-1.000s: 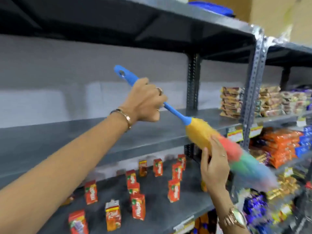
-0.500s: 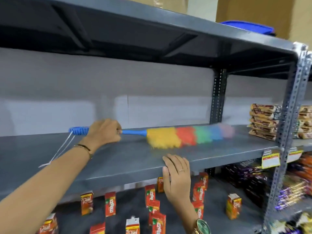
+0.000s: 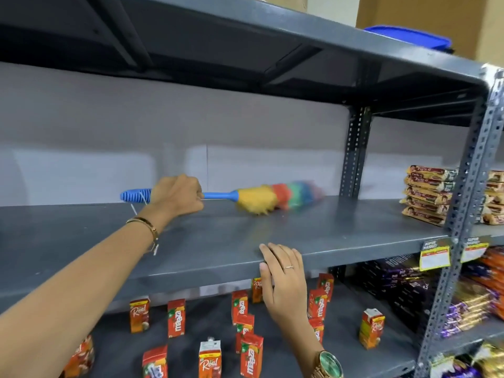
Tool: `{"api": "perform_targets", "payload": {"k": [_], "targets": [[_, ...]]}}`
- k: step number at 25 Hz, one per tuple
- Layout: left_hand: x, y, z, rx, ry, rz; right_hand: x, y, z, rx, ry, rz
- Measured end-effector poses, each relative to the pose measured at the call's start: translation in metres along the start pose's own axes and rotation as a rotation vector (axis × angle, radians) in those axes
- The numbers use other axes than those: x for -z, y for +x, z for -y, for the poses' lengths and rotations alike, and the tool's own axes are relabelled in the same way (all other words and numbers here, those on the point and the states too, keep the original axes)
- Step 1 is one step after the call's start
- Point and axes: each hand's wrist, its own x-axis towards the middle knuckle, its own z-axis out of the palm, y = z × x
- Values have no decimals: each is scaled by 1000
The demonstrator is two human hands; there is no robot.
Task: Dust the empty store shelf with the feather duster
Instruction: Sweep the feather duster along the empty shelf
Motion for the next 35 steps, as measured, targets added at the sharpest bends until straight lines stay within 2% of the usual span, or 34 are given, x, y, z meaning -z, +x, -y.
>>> {"api": "perform_targets", "payload": {"k": [2, 5, 6, 10, 11, 13, 15, 16, 19, 20, 21, 24, 26, 29, 33, 35], "targets": [[3, -4, 16, 49, -83, 19, 0, -1, -1, 6, 7, -9], [4, -36, 47, 65, -180, 210, -3, 1, 0, -5, 14, -31], [4, -43, 51, 86, -158, 219, -4, 1, 0, -6, 7, -40], [29, -47, 61, 225, -68, -38, -2, 3, 7, -8, -29, -68], [36, -50, 72, 239, -124, -27, -3, 3, 13, -22, -35, -78], [48, -65, 100, 256, -266, 141, -5, 3, 29, -33, 17, -81], [53, -92, 118, 253, -273, 261, -12, -1, 53, 9, 91, -67], [54, -98, 122, 276, -233, 258, -16, -4, 65, 42, 122, -51], [61, -101, 123, 373, 36, 19, -28, -8, 97, 120, 166, 8], [66, -104, 128, 387, 55, -18, -32, -8, 107, 121, 162, 25], [69, -109, 138, 390, 16, 2, -36, -9, 116, 110, 159, 36], [72, -142, 168, 420, -129, 199, -44, -6, 138, 82, 173, 49], [74, -160, 176, 496, -81, 169, -50, -5, 149, 93, 180, 76], [85, -169, 176, 563, 119, -4, -58, -7, 165, 120, 223, 122], [100, -202, 200, 618, -163, 172, -70, -7, 189, 149, 326, 150], [103, -214, 202, 666, -91, 163, -76, -6, 203, 163, 369, 166]]}}
